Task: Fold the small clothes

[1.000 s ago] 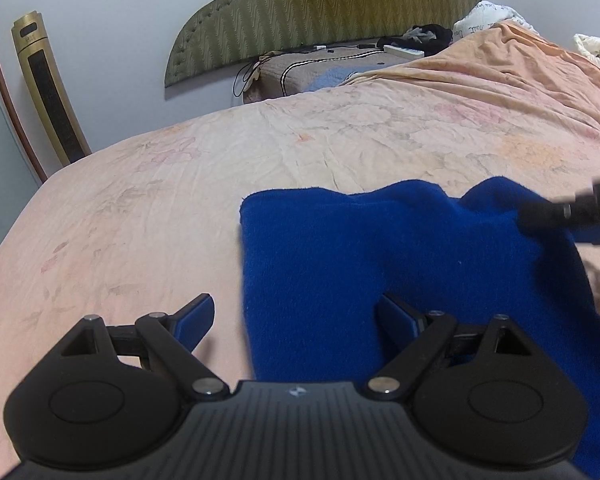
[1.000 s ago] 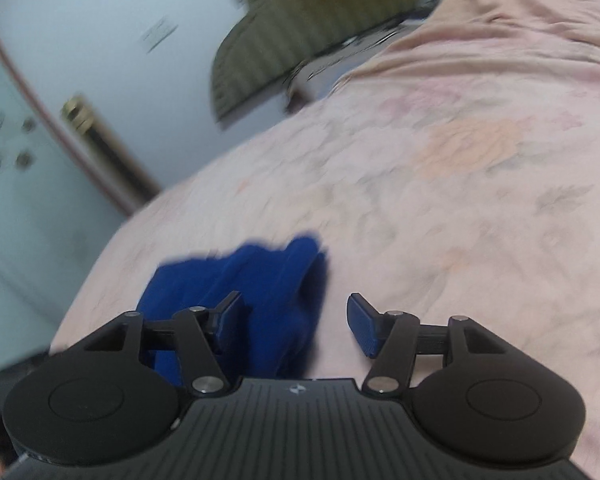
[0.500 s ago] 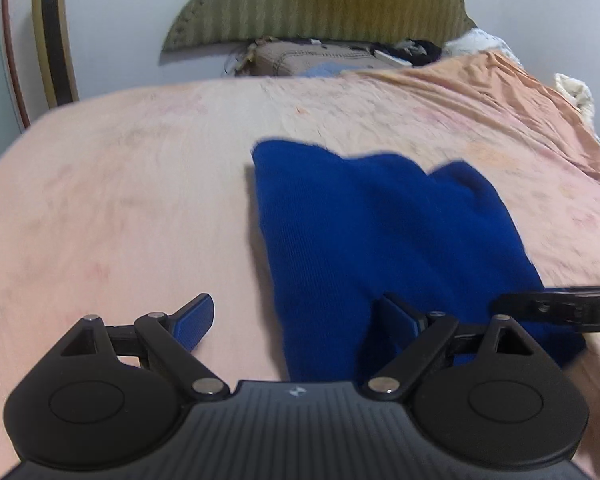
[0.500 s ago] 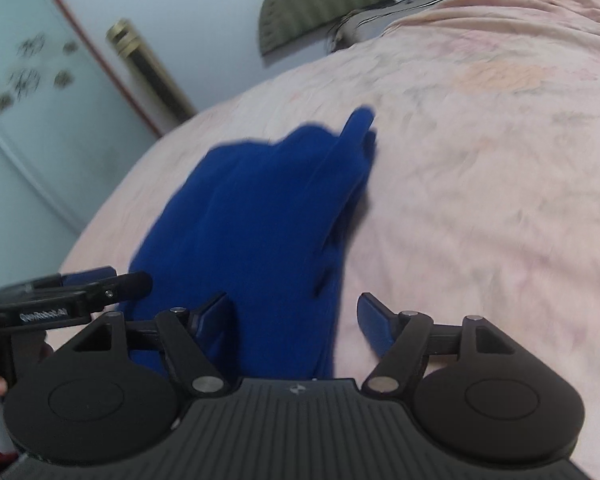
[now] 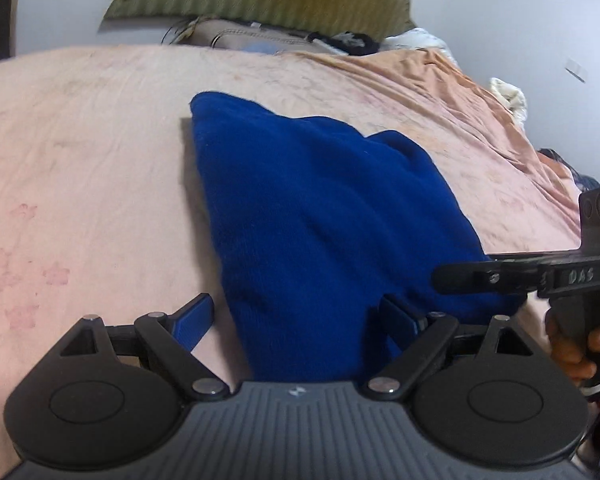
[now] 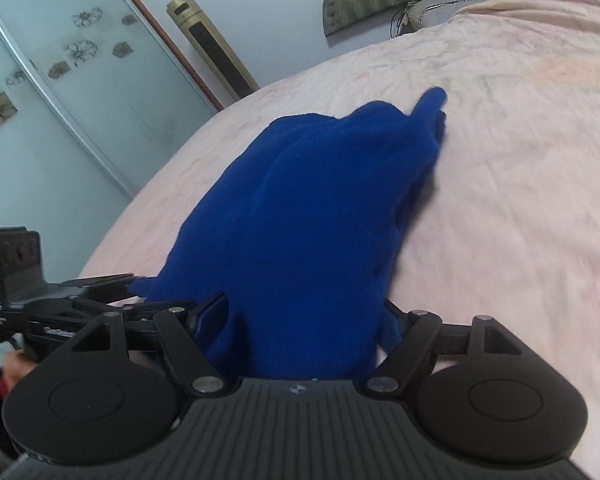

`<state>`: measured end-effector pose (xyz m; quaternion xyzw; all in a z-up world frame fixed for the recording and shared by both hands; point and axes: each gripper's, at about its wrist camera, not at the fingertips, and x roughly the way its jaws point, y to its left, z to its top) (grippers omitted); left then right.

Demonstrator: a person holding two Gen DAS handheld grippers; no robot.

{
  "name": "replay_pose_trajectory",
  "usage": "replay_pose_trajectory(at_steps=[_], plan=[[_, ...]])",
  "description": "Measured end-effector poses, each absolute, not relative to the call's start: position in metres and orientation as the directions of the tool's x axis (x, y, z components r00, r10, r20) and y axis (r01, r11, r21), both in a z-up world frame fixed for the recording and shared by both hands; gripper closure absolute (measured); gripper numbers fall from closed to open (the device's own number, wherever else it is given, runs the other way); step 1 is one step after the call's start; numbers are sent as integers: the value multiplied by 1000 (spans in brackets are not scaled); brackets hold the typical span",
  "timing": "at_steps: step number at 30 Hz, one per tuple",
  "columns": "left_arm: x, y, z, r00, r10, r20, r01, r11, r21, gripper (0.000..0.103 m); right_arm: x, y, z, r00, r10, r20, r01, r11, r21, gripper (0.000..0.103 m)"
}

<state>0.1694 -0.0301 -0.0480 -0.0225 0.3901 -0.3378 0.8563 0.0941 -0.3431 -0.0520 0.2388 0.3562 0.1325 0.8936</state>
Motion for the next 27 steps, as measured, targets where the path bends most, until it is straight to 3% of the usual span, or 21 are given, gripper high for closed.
replay_pose_trajectory(at_steps=[1,2,3,5,7,10,12,15,16,18,19,20,23,27], plan=[[167,-32,-49,473,-599,-646,569,767,-296,16,91,-345,-53,720,391,-573,-41,849,527,45],[165,-33,-49,477,-610,-633,573,762,-302,33,89,-345,-52,727,354,-589,-4,859,512,69],[164,-35,-48,464,-627,-625,581,748,-320,44,90,-343,-52,726,311,-614,36,874,485,80],[164,-38,-45,484,-610,-627,568,764,-305,64,92,-340,-50,724,297,-622,59,873,485,84],[165,-37,-42,499,-586,-638,555,782,-284,76,94,-333,-44,728,277,-627,60,886,461,85],[165,-25,-35,499,-589,-636,530,788,-313,85,88,-332,-33,750,300,-589,46,865,499,85],[161,-21,-31,500,-588,-635,536,786,-306,85,85,-330,-31,751,290,-593,49,872,488,85],[154,-22,-32,530,-546,-649,540,807,-238,82,85,-323,-42,712,187,-677,124,915,383,64],[149,-23,-32,546,-525,-653,534,819,-212,76,79,-318,-41,719,154,-678,132,927,351,60],[137,-24,-30,593,-472,-652,509,848,-151,54,71,-304,-35,734,92,-673,140,949,282,58],[131,-23,-28,623,-443,-645,492,863,-118,30,62,-295,-32,744,48,-667,152,959,238,51],[123,-22,-27,653,-418,-632,473,876,-90,18,54,-286,-30,754,8,-656,161,967,197,43],[104,-25,-27,684,-392,-616,471,881,-37,17,36,-265,-30,776,-53,-629,169,978,126,31],[87,-35,-31,703,-343,-623,453,891,21,17,34,-249,-34,762,-142,-632,211,977,35,23]])
